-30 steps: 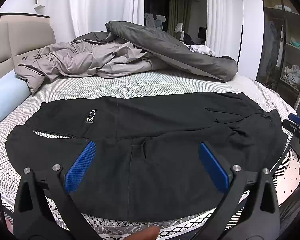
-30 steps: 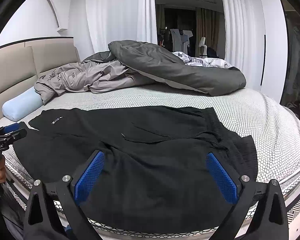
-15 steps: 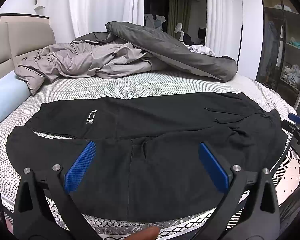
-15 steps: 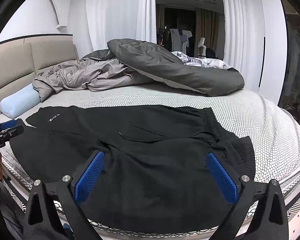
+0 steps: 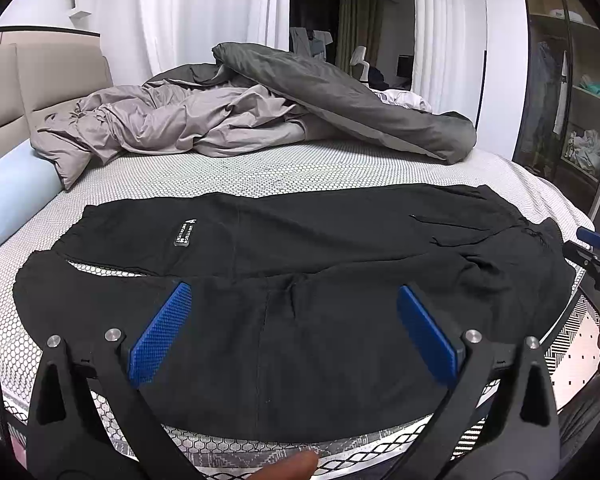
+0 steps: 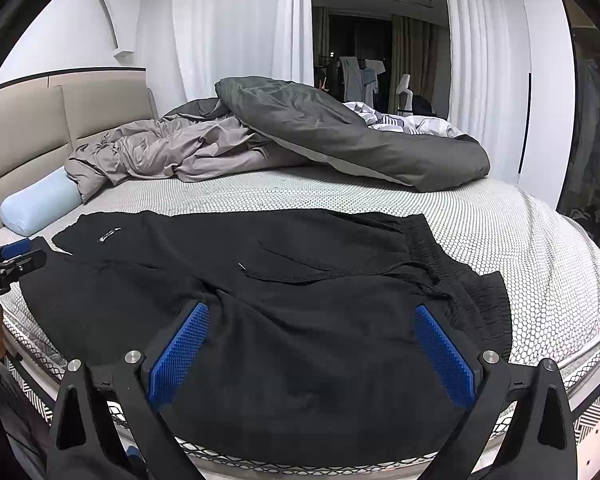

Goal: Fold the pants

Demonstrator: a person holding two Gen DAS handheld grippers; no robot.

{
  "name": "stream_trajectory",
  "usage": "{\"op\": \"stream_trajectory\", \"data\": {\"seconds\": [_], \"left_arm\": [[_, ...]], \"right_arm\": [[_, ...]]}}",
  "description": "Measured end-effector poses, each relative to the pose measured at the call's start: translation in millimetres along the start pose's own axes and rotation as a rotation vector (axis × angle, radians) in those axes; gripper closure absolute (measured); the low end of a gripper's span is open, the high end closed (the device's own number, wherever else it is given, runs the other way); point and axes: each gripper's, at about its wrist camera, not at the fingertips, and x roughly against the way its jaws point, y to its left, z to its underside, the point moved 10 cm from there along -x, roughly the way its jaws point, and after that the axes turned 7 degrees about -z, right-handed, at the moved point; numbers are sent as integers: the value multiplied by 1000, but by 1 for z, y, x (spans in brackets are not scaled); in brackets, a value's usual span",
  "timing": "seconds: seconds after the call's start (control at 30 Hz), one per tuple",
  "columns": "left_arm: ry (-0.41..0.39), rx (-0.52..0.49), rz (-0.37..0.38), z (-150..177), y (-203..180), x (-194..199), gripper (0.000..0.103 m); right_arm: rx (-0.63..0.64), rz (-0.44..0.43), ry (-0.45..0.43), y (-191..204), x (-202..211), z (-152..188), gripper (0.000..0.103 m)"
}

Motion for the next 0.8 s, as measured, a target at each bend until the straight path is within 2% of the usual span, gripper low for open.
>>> {"op": "stream_trajectory", "data": {"seconds": [0.37,0.57,0.67,0.8], "left_arm": [[8,31,5,0,10,-5,1],[20,9,-47,2,19,-12,1],[38,21,-84,5,32,-12,1],[70,118,-125,11,72,-4,1]], "right_arm": [[-33,-65,36,-3,-1,0,0],[-43,-80,42,-13,10,-8,0],[-52,-84,39,-19,14,-8,0],[-89,-95,28,-30,16,0,0]]}}
